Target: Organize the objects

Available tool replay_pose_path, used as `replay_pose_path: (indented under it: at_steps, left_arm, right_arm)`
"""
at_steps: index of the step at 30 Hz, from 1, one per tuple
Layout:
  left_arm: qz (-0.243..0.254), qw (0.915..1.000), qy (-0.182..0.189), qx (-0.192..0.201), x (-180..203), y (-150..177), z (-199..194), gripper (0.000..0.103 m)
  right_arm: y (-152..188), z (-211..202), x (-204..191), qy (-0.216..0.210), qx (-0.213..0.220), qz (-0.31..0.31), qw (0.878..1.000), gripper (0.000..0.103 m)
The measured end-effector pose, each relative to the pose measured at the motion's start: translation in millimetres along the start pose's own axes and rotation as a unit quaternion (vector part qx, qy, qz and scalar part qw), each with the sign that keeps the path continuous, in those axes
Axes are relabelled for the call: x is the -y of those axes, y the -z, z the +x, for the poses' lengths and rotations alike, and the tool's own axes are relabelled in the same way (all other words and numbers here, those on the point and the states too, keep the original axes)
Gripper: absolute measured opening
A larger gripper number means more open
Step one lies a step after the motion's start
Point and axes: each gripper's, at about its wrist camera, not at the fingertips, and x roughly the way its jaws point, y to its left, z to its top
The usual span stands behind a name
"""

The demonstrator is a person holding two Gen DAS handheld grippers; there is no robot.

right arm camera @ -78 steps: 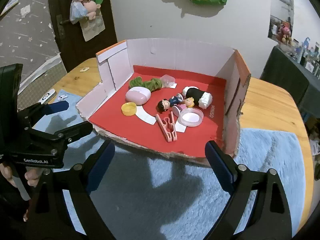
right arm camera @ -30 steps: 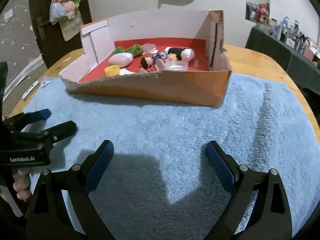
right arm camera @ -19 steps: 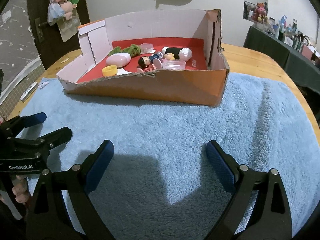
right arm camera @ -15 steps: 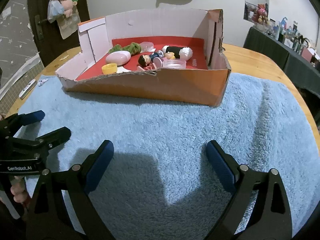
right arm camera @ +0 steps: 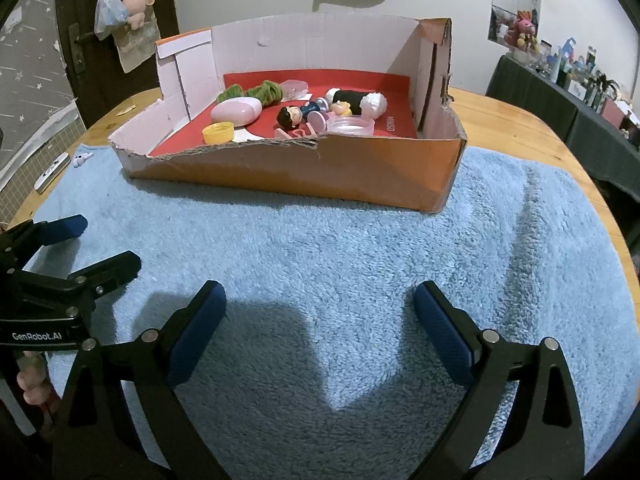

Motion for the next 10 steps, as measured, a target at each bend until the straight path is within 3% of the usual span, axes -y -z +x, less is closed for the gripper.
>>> replay_pose_path:
  at_steps: [10]
  left_arm:
    - [-0.001,1.0000,0.002,0.001,0.8,-0.3,0.0,0.103]
  right_arm:
    - [0.4,1.6,-0.5,0.002,-0.002,-0.003,1.000,0.097]
